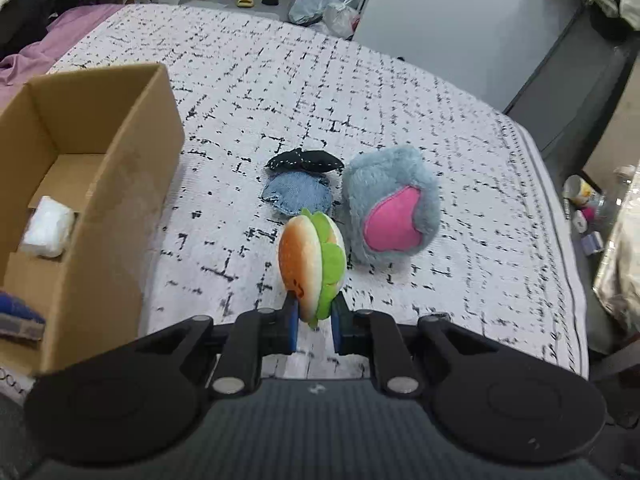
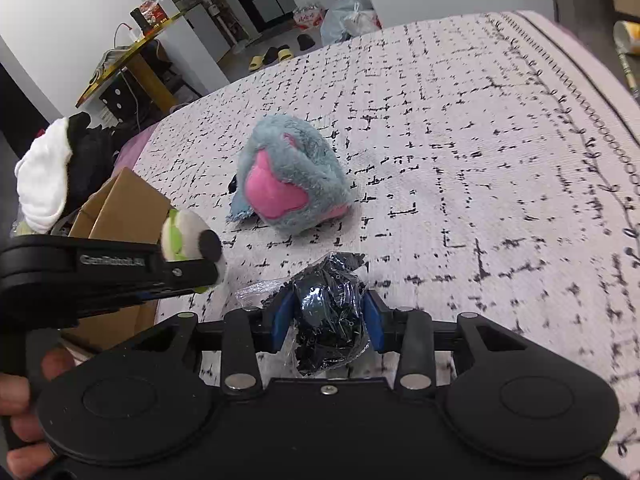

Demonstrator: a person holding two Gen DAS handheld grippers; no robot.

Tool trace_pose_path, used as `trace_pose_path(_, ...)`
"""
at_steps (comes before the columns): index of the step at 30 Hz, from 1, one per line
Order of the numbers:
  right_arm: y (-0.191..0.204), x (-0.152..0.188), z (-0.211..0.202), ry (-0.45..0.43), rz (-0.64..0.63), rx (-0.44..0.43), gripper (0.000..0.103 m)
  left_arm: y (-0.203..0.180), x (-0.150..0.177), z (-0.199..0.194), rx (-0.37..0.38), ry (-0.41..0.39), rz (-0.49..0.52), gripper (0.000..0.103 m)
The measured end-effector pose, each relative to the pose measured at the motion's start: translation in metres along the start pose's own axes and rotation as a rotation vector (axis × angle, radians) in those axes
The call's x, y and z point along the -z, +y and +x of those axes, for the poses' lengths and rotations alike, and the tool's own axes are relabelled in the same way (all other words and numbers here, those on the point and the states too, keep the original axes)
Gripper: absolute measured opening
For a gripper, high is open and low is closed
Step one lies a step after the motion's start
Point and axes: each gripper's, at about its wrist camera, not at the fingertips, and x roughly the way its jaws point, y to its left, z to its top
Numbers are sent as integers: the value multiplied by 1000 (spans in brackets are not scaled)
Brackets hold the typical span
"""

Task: Organize soft objects
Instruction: 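Grasp the burger plush with the left tool while the right tool grasps the black bag, then carry the burger plush and black bag over the box with both tools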

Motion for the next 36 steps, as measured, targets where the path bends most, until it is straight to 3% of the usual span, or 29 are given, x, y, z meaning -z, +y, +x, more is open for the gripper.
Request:
trace_pose_path(18,44,13,-93,-143,13,35,38,8,28,-110,112,-93,42,15)
trace_pose_path(36,89,12,-163,-240,-48,-22,38,29,37,-209,120,-191,58,15)
